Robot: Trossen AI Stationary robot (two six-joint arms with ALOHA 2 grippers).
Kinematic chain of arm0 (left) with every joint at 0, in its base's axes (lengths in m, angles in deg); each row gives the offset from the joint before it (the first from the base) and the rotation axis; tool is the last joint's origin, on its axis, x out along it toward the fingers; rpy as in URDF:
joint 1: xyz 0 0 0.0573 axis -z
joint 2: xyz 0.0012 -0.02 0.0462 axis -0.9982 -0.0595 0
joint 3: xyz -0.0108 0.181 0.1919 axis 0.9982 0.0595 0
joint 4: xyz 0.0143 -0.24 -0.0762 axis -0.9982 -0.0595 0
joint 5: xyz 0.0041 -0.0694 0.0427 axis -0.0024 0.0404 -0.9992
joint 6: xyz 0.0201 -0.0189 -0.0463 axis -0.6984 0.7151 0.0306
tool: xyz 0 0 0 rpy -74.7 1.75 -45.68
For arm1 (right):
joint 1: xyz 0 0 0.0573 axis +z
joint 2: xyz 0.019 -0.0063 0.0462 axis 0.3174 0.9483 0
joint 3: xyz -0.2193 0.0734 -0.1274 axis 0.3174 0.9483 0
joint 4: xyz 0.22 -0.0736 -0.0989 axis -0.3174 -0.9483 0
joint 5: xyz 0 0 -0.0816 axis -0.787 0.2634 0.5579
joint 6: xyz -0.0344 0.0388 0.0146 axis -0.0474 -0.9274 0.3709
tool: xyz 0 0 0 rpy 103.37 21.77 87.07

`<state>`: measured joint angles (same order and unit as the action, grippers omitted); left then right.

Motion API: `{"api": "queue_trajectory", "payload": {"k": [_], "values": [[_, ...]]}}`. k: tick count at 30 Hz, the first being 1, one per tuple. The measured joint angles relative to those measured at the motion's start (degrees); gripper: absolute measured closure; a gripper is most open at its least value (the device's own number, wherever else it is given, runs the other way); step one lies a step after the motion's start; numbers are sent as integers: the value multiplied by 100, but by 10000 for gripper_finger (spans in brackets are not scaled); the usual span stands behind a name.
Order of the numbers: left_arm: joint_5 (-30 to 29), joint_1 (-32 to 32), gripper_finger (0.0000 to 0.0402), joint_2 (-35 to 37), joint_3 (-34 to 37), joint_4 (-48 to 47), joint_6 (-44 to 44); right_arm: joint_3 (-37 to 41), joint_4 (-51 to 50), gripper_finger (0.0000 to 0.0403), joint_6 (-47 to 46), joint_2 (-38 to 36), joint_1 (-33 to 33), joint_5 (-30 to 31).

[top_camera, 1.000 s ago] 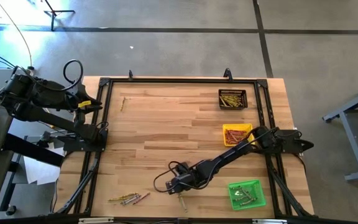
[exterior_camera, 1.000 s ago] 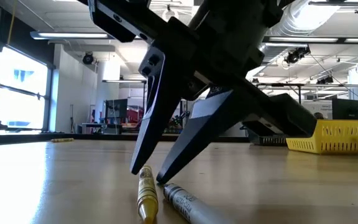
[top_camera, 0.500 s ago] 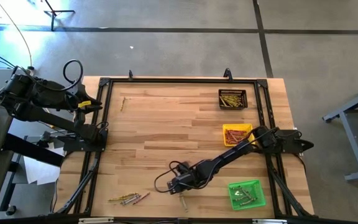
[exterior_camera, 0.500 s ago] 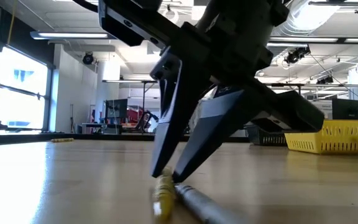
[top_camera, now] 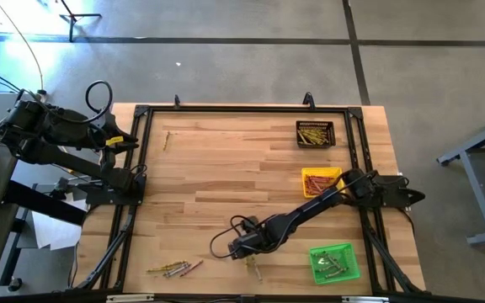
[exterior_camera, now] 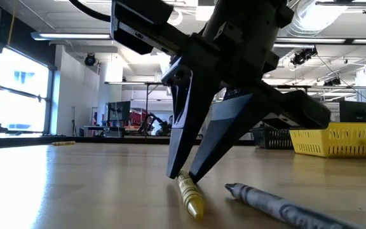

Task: Sort crayons
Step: Put the yellow crayon into the black bin

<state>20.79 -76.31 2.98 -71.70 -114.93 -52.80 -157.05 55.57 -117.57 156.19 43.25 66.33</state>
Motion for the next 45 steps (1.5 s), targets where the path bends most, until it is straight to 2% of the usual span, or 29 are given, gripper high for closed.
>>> {"api": "queue_trajectory", "payload": {"k": [10,19,27,32,37,42,45], "values": [[-1,-1,332,0,0,0,0,11,-37,394,15,7,-188,279],[-2,-1,332,0,0,0,-1,33,152,394,53,-48,-227,302],[-11,-2,332,-2,1,0,47,55,306,397,674,-262,-542,749],[-17,-2,332,-1,1,0,237,55,387,397,1411,-519,-811,837],[-30,-1,332,-2,2,1,516,42,204,397,2539,-1020,-1157,915],[-265,-2,332,-16,2,0,977,37,-582,396,3684,-1668,-1484,938],[-440,-2,332,-38,2,0,1316,37,-1281,396,4286,-2068,-1691,1160]]}}
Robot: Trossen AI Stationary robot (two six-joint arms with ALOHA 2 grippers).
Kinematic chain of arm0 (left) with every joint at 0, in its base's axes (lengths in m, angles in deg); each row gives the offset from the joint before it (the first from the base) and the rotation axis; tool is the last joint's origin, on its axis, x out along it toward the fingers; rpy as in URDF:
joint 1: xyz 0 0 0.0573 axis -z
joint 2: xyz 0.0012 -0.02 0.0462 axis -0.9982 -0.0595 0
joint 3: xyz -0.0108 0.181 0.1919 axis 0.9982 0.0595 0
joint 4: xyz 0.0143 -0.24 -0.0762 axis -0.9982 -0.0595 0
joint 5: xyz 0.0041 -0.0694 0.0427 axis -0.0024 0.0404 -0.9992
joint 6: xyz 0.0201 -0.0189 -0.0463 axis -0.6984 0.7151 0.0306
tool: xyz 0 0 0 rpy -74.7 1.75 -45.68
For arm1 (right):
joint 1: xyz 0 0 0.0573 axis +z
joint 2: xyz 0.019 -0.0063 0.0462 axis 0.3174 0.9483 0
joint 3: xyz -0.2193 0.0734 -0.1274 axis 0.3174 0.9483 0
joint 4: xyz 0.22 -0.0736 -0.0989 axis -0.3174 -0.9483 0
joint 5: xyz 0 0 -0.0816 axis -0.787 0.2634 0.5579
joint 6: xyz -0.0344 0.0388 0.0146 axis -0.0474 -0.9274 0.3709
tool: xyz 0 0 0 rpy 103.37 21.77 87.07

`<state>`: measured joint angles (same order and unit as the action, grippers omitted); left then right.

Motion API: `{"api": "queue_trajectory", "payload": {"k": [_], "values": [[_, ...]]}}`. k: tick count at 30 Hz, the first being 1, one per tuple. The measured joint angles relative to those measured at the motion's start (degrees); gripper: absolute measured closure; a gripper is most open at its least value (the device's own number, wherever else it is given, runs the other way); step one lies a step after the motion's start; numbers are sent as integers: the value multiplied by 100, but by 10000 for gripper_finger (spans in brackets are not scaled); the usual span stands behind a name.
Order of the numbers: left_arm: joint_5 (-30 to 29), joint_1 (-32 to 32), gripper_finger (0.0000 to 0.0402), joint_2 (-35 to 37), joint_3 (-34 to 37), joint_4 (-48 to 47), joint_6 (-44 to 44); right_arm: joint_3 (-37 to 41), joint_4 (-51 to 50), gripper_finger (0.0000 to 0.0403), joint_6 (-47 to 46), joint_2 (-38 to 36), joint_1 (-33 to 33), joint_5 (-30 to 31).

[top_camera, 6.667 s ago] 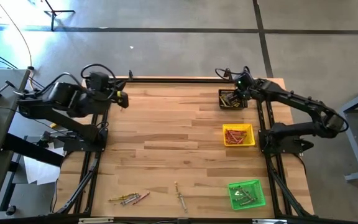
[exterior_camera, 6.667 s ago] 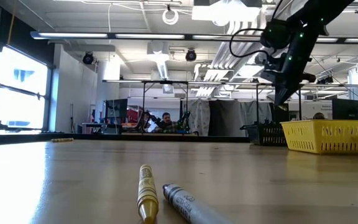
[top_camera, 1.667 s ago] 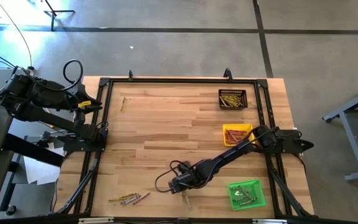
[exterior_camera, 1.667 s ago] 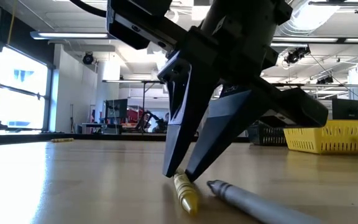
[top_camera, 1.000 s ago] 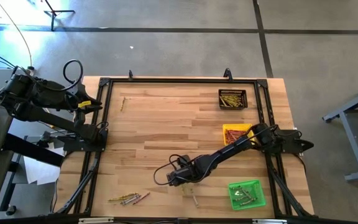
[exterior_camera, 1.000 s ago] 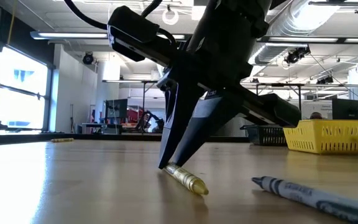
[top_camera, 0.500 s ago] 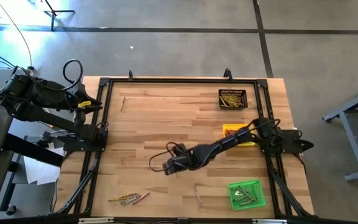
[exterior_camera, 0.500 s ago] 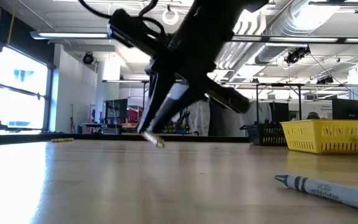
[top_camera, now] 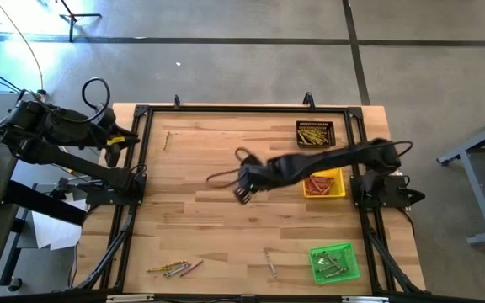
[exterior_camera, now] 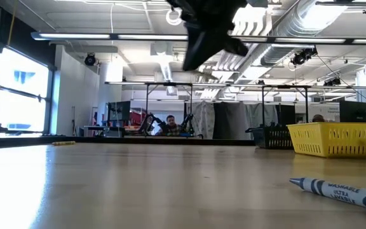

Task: Sort crayons
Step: Put the yellow crayon into the black bin

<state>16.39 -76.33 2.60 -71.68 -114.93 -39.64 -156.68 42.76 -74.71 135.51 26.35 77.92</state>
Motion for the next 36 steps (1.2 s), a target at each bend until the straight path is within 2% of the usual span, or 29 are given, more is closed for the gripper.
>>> {"api": "queue_trajectory", "payload": {"k": [6,14,20,24,26,31,36], "values": [[-423,0,332,-174,0,0,601,0,-843,396,1058,-653,-539,262],[-684,-2,332,-698,2,0,968,0,-1260,396,2804,-951,-1752,-333],[-668,1,332,-1002,2,-13,835,0,-1714,396,3846,-968,-3123,-771],[-848,2,332,-1016,2,-24,773,0,-1820,396,4113,-968,-4012,-1208],[-1027,2,332,-1006,2,-24,614,0,-2030,396,4203,-968,-4344,-1228],[-1581,2,332,-962,2,-24,173,40,-3167,396,4872,-950,-4908,-1131],[-2123,2,332,-928,2,-20,67,654,-3316,396,5285,-991,-5152,-1072]]}}
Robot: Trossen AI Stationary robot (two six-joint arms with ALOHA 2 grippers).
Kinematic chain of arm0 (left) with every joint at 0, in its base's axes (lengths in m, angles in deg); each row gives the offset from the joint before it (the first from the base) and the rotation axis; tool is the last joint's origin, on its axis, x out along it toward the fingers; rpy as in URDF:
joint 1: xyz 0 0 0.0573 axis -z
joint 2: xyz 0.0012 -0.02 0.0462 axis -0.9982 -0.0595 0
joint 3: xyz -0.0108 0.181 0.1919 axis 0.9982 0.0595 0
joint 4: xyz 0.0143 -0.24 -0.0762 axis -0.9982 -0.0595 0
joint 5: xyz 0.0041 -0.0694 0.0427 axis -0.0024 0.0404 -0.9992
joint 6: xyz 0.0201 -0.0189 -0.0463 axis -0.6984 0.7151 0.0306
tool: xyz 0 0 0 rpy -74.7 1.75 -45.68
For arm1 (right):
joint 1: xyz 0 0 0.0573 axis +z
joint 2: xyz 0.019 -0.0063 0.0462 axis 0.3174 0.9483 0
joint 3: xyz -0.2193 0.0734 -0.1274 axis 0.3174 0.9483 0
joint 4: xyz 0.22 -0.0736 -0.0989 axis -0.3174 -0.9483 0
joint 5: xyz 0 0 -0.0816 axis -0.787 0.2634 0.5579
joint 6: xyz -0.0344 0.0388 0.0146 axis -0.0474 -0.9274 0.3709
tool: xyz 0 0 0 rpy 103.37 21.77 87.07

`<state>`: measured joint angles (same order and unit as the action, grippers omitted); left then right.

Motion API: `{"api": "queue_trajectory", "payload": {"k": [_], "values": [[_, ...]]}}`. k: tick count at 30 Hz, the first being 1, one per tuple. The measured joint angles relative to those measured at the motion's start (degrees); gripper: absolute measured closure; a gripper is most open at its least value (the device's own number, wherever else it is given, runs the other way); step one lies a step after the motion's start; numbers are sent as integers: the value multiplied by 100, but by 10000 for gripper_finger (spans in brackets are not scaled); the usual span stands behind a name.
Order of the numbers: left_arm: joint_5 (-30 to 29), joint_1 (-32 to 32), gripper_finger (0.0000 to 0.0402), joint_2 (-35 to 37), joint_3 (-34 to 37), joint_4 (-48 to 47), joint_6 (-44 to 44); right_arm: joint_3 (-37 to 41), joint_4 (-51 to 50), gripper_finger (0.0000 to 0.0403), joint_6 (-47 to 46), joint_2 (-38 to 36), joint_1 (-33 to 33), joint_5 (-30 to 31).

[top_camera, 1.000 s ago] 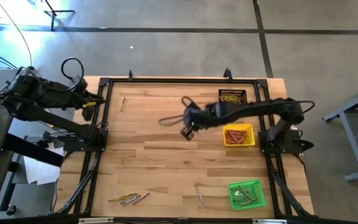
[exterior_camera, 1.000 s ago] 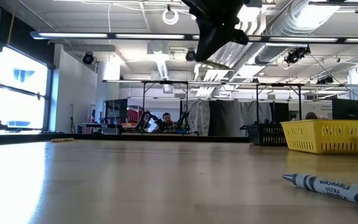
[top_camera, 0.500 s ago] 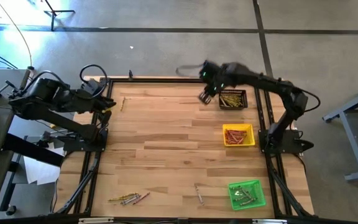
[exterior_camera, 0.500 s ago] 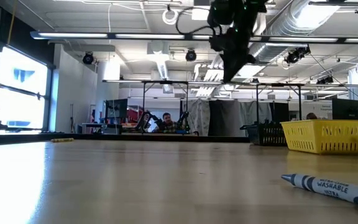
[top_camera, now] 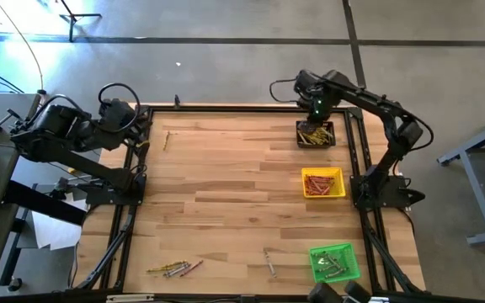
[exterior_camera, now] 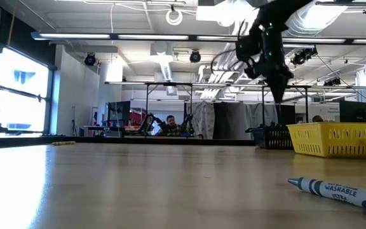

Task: Sort crayons
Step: Put the yellow crayon into the black bin

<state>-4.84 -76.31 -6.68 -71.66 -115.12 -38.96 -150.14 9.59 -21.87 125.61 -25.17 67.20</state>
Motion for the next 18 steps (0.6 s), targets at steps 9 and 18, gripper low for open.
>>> {"api": "queue_trajectory", "payload": {"k": [9,18], "values": [[-333,0,332,-4,0,96,171,1277,823,396,354,0,-21,325],[-853,-2,332,-122,-4,1103,515,1519,1796,396,1458,0,-19,306]]}}
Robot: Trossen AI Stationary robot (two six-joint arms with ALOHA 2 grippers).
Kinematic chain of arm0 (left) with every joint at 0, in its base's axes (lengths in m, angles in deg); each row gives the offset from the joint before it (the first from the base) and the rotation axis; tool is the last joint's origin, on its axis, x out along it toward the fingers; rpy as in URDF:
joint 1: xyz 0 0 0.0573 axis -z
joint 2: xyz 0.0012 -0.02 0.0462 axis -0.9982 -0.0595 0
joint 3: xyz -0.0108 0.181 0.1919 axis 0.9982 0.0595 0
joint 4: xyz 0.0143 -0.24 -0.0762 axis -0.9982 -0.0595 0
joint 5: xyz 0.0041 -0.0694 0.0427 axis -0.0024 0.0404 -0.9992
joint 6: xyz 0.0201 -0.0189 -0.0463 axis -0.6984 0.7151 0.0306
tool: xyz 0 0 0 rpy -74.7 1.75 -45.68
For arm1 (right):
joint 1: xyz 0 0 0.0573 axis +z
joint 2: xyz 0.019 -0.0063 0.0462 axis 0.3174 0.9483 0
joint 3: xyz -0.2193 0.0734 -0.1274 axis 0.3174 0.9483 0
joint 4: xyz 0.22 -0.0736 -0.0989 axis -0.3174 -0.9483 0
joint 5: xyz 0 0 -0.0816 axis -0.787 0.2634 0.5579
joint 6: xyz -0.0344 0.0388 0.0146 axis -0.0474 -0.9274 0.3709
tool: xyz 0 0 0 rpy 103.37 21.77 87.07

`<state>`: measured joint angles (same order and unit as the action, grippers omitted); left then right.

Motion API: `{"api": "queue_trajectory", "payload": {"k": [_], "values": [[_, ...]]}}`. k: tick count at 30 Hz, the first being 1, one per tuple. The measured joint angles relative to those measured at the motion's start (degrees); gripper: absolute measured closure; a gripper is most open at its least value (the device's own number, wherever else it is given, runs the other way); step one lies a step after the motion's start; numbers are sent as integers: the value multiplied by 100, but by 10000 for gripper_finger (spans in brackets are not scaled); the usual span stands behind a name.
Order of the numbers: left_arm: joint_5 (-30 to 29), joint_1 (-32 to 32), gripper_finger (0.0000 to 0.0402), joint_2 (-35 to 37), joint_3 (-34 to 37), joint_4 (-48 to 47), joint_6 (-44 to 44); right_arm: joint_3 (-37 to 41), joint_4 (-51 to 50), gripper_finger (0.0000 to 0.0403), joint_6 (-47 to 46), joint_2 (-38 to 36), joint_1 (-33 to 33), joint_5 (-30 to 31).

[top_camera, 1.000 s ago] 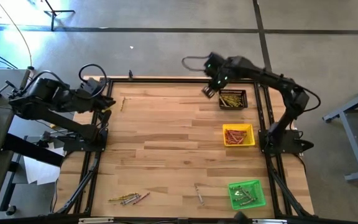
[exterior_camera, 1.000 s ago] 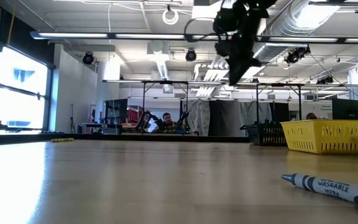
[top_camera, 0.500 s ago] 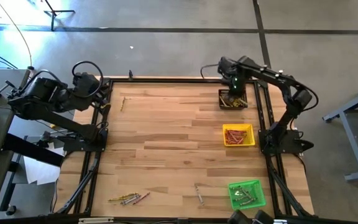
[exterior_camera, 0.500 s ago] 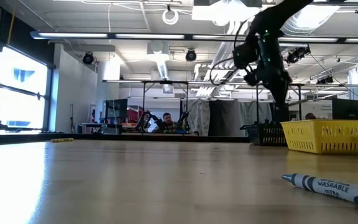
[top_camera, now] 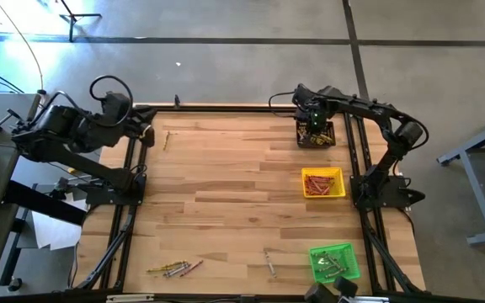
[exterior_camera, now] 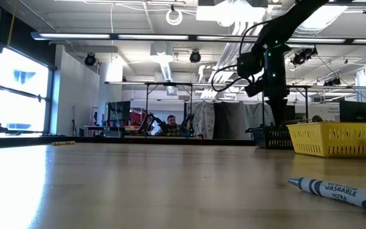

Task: Sort crayons
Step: Put the yellow crayon into the black bin, then put the gray crayon into the green bin

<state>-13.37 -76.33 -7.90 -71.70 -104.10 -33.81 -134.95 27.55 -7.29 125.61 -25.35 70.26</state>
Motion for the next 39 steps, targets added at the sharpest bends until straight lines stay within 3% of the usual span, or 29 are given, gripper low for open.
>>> {"api": "queue_trajectory", "payload": {"k": [5,15,18,23,27,32,39], "values": [[-7,2,332,-201,0,227,144,0,37,389,193,0,0,-2],[0,1,332,-805,0,226,408,0,194,326,207,0,0,-20],[0,0,332,-951,0,225,528,0,79,319,-278,-1,10,-57],[22,-63,332,-1058,0,165,852,0,-526,322,-1392,-78,252,-925],[41,-162,332,-1050,0,154,665,0,-428,325,-2385,-138,850,-1115],[263,-274,332,-1005,0,123,262,0,240,325,-3881,-144,2094,-1117],[1609,-276,332,-946,0,16,-1022,0,1541,325,-5925,-144,3899,-960]]}}
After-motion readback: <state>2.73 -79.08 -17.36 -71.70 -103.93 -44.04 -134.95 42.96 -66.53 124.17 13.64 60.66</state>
